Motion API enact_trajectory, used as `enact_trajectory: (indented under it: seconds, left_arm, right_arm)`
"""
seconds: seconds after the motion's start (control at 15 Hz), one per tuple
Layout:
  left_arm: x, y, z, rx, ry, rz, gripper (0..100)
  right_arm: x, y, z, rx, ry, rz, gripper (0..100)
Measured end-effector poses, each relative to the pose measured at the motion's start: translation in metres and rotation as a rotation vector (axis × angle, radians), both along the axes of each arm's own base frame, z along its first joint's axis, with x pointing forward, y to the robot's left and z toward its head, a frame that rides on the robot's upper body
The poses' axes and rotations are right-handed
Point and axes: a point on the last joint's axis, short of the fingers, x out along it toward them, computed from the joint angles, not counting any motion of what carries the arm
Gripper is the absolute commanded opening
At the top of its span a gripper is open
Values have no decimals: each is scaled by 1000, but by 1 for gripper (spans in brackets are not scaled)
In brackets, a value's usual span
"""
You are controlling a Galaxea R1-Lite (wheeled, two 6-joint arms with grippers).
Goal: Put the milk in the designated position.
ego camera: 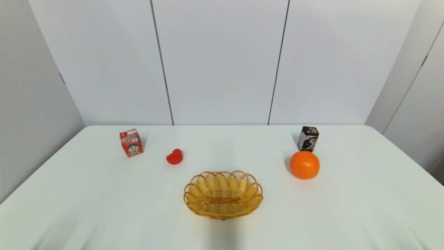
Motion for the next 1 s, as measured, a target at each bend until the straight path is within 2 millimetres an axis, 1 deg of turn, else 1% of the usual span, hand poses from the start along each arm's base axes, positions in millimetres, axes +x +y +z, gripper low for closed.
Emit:
enact_trajectory:
  seconds: [0.67, 0.87, 1.0]
  left_arm:
    - [1, 0, 1, 13, 16, 0, 100]
    - [6, 0, 24, 61, 36, -2, 100]
    - [14, 0, 46, 101, 65, -3, 100]
  right_arm:
    - [0, 0, 0, 0, 0, 0, 100]
    - [0, 0, 0, 0, 0, 0, 100]
    - [0, 0, 0, 0, 0, 0, 100]
